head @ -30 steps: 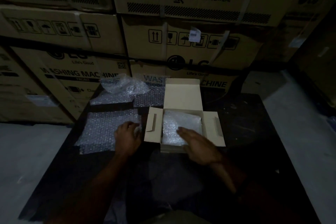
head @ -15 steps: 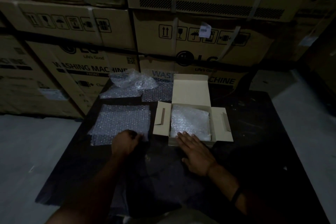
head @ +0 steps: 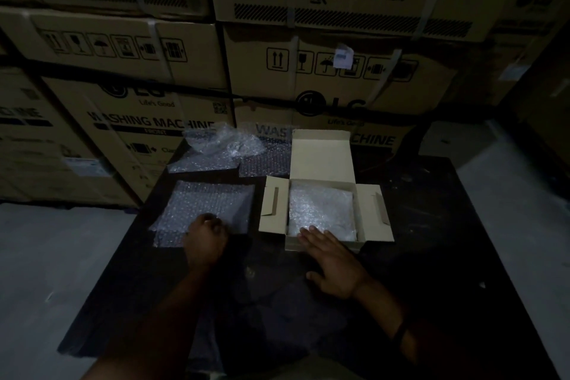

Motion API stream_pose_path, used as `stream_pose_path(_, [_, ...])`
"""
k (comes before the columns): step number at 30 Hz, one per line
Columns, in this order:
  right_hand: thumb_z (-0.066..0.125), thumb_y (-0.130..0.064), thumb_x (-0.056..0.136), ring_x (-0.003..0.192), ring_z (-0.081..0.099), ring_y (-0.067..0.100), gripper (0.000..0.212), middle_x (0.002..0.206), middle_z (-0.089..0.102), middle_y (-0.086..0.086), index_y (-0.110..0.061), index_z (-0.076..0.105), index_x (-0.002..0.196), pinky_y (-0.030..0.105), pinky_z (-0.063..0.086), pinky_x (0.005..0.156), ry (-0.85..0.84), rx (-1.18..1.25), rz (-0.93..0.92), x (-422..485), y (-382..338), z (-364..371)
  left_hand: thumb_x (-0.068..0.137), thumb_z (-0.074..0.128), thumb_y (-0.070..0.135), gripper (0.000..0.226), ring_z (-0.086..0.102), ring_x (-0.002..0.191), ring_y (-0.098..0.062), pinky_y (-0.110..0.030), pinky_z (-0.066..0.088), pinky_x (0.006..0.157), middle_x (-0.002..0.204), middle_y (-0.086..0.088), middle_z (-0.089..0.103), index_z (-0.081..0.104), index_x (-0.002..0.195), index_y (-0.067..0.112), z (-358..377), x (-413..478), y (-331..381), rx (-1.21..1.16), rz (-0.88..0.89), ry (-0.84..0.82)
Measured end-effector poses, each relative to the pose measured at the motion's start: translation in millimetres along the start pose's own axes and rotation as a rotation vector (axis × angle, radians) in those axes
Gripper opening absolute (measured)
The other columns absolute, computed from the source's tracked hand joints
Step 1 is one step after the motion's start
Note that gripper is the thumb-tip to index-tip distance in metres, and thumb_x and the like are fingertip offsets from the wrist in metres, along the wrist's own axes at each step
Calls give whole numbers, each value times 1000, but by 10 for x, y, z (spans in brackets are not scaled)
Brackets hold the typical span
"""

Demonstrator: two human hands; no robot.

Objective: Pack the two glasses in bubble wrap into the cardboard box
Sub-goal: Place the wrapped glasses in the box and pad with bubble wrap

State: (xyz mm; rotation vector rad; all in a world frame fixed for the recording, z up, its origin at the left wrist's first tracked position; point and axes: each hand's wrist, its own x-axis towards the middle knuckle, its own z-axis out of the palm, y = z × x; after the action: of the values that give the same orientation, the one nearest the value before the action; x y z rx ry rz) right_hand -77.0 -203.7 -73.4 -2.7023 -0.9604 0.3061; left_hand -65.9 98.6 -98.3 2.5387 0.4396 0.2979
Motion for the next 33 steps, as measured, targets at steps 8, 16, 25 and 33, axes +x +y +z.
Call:
stream_pose_path(8, [63, -18, 91, 135, 27, -2, 63, 146, 30, -20, -29, 34, 146, 10, 21, 106, 281, 661, 309, 83, -45, -383, 93, 50, 3, 31, 56, 65, -25, -37, 46, 65, 64, -7, 61, 59, 64, 9, -691, 415, 722, -764, 7, -103])
stream_pose_path(16, [68, -8, 83, 132, 42, 13, 72, 143, 44, 2, -11, 33, 145, 26, 42, 103, 394, 1312, 317, 353, 111, -1024, 92, 51, 15, 15, 68, 78, -30, -36, 57, 71, 83, -10, 72, 61, 92, 4, -908, 472, 1486, -1250, -170, -617])
stream_pose_path(25, [72, 0, 79, 71, 66, 22, 65, 103, 68, 14, -16, 43, 135, 33, 55, 56, 556, 1465, 571, 393, 362, -1237, 97, 49, 11, 19, 64, 74, -23, -29, 54, 56, 86, -14, 66, 59, 102, -3, -320, 540, 1827, -1095, -303, -521])
stream_pose_path(33, [65, -6, 87, 75, 65, 21, 52, 112, 63, 12, -13, 49, 136, 32, 54, 64, 450, 893, 698, 333, 688, -821, 83, 56, -17, 35, 58, 70, -16, -28, 53, 60, 77, -5, 57, 51, 108, 6, 48, 547, 1809, -757, -139, -426])
